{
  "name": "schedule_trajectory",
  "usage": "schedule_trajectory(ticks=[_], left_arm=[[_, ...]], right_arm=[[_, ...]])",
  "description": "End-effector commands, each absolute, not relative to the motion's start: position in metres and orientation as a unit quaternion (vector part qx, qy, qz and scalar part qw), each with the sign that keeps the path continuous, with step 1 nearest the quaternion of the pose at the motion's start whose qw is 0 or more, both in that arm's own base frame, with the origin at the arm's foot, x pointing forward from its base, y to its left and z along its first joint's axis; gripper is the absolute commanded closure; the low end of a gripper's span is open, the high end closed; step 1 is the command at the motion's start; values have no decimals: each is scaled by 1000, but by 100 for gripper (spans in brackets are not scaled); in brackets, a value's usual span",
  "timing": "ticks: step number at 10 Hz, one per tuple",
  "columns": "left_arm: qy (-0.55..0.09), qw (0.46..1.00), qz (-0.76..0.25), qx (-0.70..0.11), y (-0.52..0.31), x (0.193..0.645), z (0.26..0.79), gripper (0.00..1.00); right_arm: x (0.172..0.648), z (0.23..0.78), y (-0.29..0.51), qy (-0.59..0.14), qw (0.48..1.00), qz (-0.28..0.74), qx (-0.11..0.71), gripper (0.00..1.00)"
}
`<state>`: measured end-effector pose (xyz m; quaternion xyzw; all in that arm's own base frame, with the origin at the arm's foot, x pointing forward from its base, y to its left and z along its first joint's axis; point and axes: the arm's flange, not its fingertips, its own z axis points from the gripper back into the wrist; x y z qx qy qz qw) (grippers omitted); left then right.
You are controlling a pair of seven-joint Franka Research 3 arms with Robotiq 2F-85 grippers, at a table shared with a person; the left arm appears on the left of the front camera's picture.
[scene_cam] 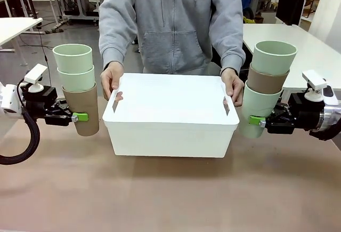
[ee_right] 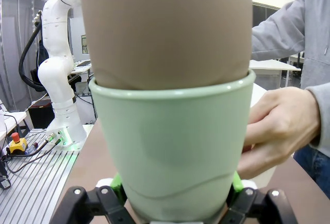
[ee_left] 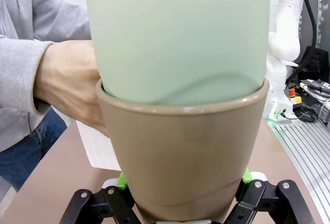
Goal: Stack the cups and store them in the basket.
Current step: Place the stack of Reusable plastic cups into the Pantry Basket.
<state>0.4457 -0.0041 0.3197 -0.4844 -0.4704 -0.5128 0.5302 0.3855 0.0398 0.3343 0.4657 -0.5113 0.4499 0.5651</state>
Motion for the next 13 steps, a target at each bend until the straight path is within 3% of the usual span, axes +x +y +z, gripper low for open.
schedule_trajectory(ticks=[1, 13], left_arm=[[-475, 524, -515, -484, -4, 447, 326, 15], [-475, 524, -515, -484, -4, 447, 326, 15]], right_arm=[[386, 338, 40, -514, 562, 452, 464, 16], [386, 338, 40, -514, 562, 452, 464, 16]])
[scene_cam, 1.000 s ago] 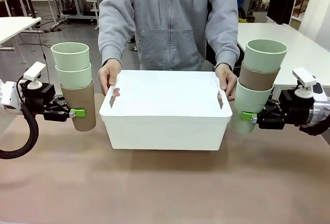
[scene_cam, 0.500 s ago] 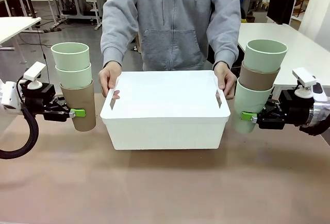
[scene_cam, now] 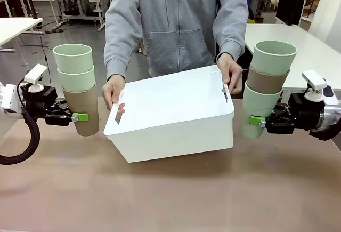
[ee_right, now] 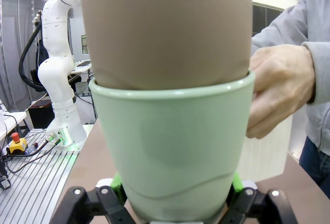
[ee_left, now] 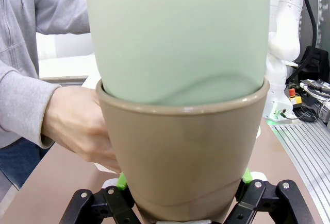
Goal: Stack the cups and store them in the basket.
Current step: Place the stack of Reusable plastic cups into the Pantry Basket.
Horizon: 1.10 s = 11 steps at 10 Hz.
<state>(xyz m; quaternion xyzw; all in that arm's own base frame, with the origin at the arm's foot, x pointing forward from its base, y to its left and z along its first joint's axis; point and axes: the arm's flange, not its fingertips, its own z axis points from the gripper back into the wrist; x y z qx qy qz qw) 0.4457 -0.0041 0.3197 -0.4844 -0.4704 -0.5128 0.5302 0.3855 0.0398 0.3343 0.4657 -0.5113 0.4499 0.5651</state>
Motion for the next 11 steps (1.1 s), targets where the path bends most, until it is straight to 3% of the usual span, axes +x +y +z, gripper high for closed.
schedule_trajectory(ticks=[1, 4, 11], left_arm=[[-475, 524, -515, -484, -4, 447, 326, 15], [-467, 545, -512, -472, -3, 443, 334, 15], [-397, 629, -549, -382, -63, 420, 474, 15]], right_arm=[[386, 338, 40, -514, 562, 452, 464, 16], [386, 338, 40, -514, 562, 452, 464, 16], [386, 338, 40, -514, 562, 452, 464, 16]])
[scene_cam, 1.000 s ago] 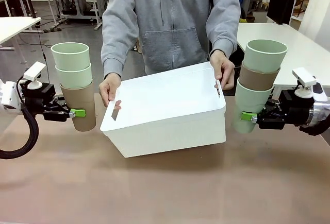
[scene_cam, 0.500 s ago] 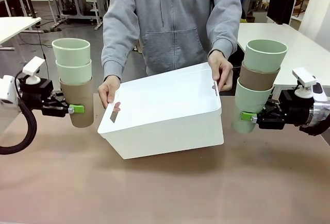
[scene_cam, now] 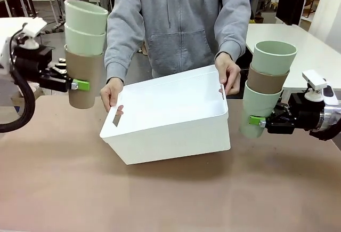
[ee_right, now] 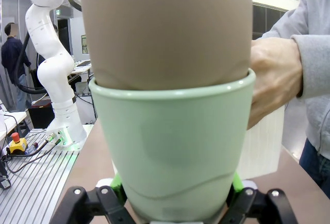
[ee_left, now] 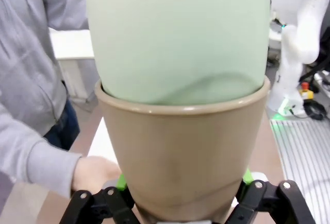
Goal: Stack the cups and store them in the basket.
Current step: Place the stack of Reusable plastic cups into the Pantry Basket.
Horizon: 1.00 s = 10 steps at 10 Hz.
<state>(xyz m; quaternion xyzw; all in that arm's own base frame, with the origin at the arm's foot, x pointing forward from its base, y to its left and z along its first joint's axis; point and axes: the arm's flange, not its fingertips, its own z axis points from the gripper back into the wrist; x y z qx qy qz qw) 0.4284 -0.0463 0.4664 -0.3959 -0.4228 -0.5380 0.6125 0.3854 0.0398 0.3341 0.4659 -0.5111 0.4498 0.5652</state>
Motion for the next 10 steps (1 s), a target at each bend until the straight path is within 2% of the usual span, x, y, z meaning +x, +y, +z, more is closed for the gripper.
schedule_trajectory(ticks=[1, 5, 7, 10], left_arm=[[-379, 641, -561, -361, -83, 419, 486, 15], [-289, 677, -618, -277, -170, 425, 497, 15], [-262, 694, -633, -220, -206, 431, 487, 15], [-224, 710, -644, -177, -246, 445, 465, 15]], right_arm=[[386, 338, 40, -514, 562, 452, 464, 16], [386, 338, 40, -514, 562, 452, 464, 16], [386, 338, 40, -514, 562, 452, 464, 16], [386, 338, 40, -514, 562, 452, 464, 16]])
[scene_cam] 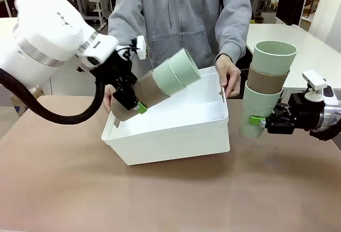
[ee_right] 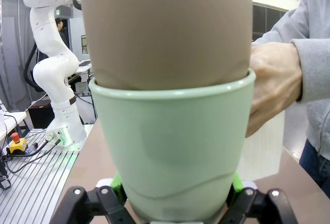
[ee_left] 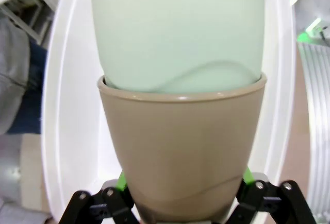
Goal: Stack the cups and store them in the basket.
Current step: Place the stack of Reusable plastic cups into the Pantry Basket.
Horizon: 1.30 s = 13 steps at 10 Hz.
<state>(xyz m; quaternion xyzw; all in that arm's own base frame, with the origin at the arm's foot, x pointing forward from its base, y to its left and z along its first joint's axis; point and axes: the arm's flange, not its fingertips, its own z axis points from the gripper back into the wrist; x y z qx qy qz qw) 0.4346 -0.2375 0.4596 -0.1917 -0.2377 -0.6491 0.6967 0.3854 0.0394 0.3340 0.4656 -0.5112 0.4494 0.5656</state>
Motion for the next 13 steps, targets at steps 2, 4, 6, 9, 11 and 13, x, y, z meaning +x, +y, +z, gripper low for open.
schedule_trajectory(ticks=[2, 4, 6, 9, 11, 13], left_arm=[[-197, 723, -644, -155, -260, 453, 449, 15], [-173, 735, -643, -126, -278, 461, 429, 15], [-146, 741, -647, -106, -298, 464, 408, 15], [-129, 742, -654, -74, -315, 462, 387, 15], [-132, 745, -650, -75, -317, 460, 381, 15], [-137, 744, -649, -82, -318, 460, 376, 15]], right_arm=[[386, 338, 40, -514, 562, 452, 464, 16], [386, 338, 40, -514, 562, 452, 464, 16], [386, 338, 40, -514, 562, 452, 464, 16], [386, 338, 40, -514, 562, 452, 464, 16], [386, 338, 40, -514, 562, 452, 464, 16], [386, 338, 40, -514, 562, 452, 464, 16]])
